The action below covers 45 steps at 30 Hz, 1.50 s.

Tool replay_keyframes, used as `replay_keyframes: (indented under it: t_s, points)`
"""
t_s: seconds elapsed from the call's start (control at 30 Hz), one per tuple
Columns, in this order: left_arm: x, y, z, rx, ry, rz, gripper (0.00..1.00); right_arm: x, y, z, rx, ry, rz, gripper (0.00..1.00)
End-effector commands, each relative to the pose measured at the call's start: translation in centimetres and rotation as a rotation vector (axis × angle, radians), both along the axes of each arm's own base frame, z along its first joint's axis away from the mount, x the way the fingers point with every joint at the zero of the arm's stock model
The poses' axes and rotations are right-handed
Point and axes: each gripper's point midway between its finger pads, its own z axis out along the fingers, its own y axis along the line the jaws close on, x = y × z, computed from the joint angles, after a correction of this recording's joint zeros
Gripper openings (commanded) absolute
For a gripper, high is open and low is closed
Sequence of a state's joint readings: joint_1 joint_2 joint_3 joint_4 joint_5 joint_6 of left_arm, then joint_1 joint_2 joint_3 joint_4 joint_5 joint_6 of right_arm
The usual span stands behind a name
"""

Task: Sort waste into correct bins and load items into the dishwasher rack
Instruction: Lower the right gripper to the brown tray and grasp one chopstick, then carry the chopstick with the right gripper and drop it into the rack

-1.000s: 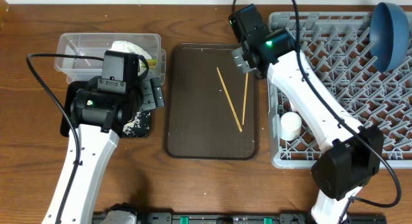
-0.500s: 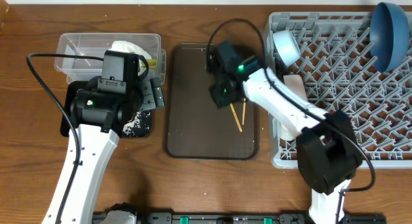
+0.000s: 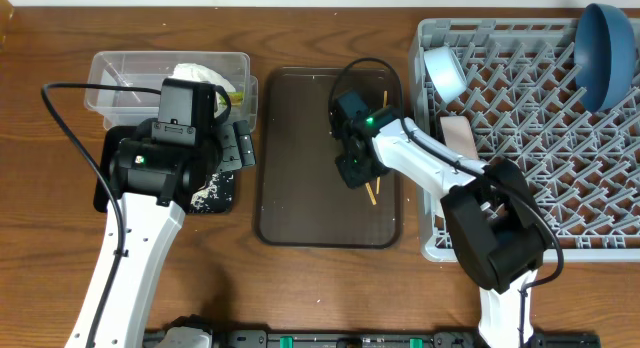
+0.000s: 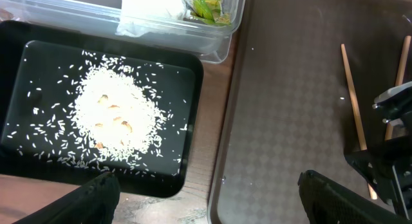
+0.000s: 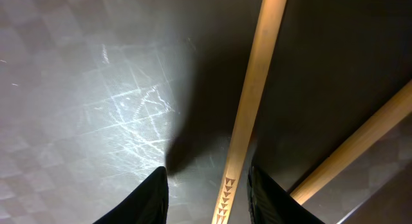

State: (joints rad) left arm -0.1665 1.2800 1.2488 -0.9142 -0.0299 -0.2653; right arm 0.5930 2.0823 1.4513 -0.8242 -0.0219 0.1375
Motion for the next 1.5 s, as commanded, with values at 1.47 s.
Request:
replay_keyframes:
  t_s: [1.47]
  points:
    - [0.1,0.2,0.6,0.005,-0.017,0.007,0.92,6.5,-20.2,17.3,-0.036,-0.226,-0.354,0.01]
